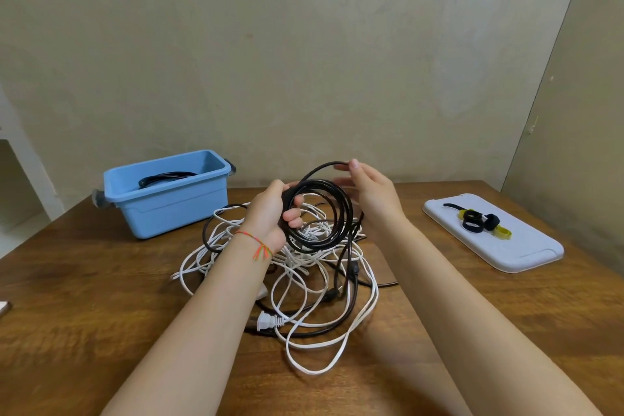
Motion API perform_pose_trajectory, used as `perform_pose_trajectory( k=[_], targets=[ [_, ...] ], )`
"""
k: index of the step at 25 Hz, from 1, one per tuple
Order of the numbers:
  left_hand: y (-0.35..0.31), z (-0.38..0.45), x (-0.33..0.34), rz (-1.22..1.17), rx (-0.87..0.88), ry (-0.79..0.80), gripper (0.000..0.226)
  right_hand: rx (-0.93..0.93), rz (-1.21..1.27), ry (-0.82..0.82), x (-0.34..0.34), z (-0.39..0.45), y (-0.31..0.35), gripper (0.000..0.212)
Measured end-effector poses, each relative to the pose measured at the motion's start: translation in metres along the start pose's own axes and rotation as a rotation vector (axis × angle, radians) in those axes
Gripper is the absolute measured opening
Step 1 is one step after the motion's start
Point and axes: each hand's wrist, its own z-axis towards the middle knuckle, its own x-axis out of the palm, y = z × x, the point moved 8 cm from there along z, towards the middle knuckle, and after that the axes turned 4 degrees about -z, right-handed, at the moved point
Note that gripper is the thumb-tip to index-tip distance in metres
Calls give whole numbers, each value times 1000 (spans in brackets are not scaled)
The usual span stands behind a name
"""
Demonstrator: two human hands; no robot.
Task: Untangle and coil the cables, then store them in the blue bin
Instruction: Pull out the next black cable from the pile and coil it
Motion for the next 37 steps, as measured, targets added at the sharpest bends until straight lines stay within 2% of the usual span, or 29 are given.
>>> perform_pose_trajectory(
  k=[2, 6, 9, 12, 14, 17, 21, 22, 27, 28, 30, 34, 37],
  targets=[
    [-1, -1, -3, -15, -5, 2, 26, 58, 33, 5, -2, 6, -3, 33],
    [0, -4, -4, -138, -36, -4, 31, 217, 109, 210, 21, -5, -14, 32],
    [2, -3, -2, -176, 12, -61, 31, 250, 183, 297, 33, -16, -8, 39],
    [3, 2, -6, -244, 96, -169, 32, 183, 94, 236, 41, -16, -7, 54],
    [5, 0, -1, -261, 100, -157, 31, 147, 101, 135, 38, -11, -9, 55],
    [9, -14, 11, -131, 14, 15, 29, 165, 11, 131, 25, -3, -6, 57],
    [7, -34, 12, 348, -126, 294, 44, 176, -227, 337, 22, -4, 8, 51],
    [6, -35, 12, 404, -131, 363, 47, 163, -257, 388, 24, -7, 13, 50],
    [-7, -50, 29, 436, -168, 839, 58, 125, -335, 541, 24, -12, 29, 50],
    [-8, -51, 33, 476, -156, 874, 61, 113, -363, 550, 25, -12, 30, 49],
    [-8, -43, 43, 527, -130, 750, 60, 85, -385, 505, 26, -10, 29, 45],
    [-8, -23, 42, 465, 29, 164, 54, 44, -261, 331, 28, -1, 20, 39],
    [-12, -17, 25, 218, 128, -62, 56, 85, -84, 352, 32, -4, 8, 36]
  ],
)
